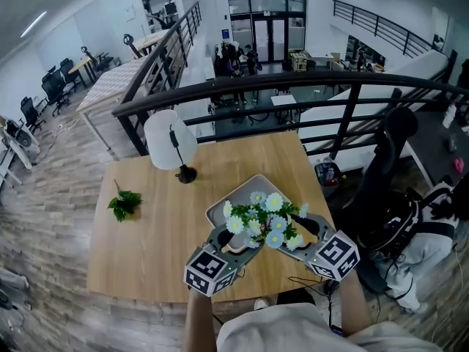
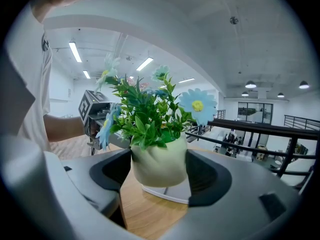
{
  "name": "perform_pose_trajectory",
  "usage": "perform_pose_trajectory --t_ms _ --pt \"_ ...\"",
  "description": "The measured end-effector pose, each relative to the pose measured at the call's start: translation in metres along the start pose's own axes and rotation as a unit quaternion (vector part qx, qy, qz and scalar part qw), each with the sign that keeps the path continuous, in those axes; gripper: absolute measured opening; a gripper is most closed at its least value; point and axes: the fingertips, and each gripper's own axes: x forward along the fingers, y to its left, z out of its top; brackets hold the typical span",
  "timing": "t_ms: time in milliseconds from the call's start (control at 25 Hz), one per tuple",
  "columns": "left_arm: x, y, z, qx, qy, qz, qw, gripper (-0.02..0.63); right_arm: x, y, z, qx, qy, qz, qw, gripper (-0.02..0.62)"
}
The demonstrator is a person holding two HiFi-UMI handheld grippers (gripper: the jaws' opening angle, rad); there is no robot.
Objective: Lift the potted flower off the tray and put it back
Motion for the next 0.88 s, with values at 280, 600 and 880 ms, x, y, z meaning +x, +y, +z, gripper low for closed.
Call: perform_pose_trajectory --t_ms 280,600,880 --pt "0.014 0.021 -0.008 -0.005 0.010 0.001 0.9999 0.314 0.020 -0.017 -0.007 0.009 0.003 0.003 1.000 0.362" --pt "0.037 0.050 -0.016 -0.007 0.029 0.008 0.9995 0.314 0.046 -0.045 -0.015 0.013 0.010 0.010 1.000 0.362" --pt "0.066 0.079 -0.034 -0.007 0.044 0.022 0.9988 0.313 0.076 -0.075 -0.033 0.013 0.020 0.013 1.000 0.364"
